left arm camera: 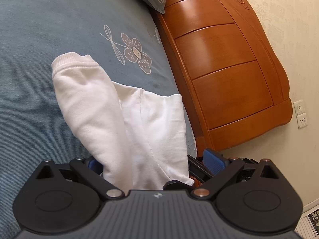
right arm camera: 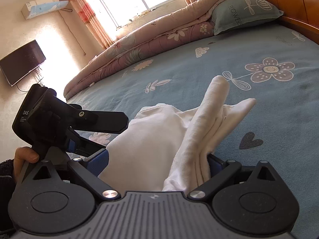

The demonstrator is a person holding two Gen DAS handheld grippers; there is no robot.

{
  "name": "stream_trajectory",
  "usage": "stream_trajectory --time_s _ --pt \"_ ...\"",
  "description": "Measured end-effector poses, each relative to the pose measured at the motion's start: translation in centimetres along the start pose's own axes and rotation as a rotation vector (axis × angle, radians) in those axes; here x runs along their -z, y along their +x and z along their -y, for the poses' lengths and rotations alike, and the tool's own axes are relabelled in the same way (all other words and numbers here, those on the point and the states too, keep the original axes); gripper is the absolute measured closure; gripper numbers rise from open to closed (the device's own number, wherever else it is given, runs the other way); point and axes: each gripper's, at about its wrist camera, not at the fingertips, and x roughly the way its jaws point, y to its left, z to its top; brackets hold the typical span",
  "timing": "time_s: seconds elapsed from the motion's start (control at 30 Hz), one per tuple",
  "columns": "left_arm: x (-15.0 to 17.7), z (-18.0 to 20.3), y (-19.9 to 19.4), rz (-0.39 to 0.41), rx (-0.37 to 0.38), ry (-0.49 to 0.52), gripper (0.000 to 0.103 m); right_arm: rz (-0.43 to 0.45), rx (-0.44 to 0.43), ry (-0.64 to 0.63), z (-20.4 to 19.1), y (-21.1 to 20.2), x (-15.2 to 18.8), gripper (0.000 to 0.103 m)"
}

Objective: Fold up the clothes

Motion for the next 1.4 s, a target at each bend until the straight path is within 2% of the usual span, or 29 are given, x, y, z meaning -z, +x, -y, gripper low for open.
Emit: stream_trajectory --time_s 0.3,0.67,0.83,1.0,1.1,1.27,1.3,1.4 --pt "-1.4 4.6 7.9 -0.072 0.038 0.029 0.006 0.044 0.121 0.007 5.8 -4.7 -2.2 0.002" --pt "-3.8 11.7 18.8 -0.107 0.098 0.085 0.006 0.099 0.300 -0.067 13.2 -9.8 -6.3 0.002" --pt "-3.6 12.0 22.6 -0.126 0.108 0.079 0.006 0.106 0.340 -0.056 16.9 -10.6 -7.5 0.002" --pt "-3.2 10.3 25.1 -0.141 0.075 0.035 0.006 0.079 0.370 -0.040 19.9 -9.3 -7.4 0.002" --pt "-2.9 9.2 24.8 -0.157 0.063 0.025 0.006 0.042 0.439 -0.043 21.4 -8.3 -6.5 0.002" --pt "-3.1 8.7 19.7 -0.174 -0.001 0.148 0.006 0.032 0.617 -0.108 21.9 -9.9 -4.8 0.002" --pt "-3.1 8.6 18.1 -0.158 -0.026 0.184 0.006 0.040 0.642 -0.118 21.8 -10.4 -4.5 0.002" --pt "-2.6 8.5 14.3 -0.104 -0.114 0.280 0.006 0.132 0.615 -0.109 20.6 -11.9 -4.4 0.002"
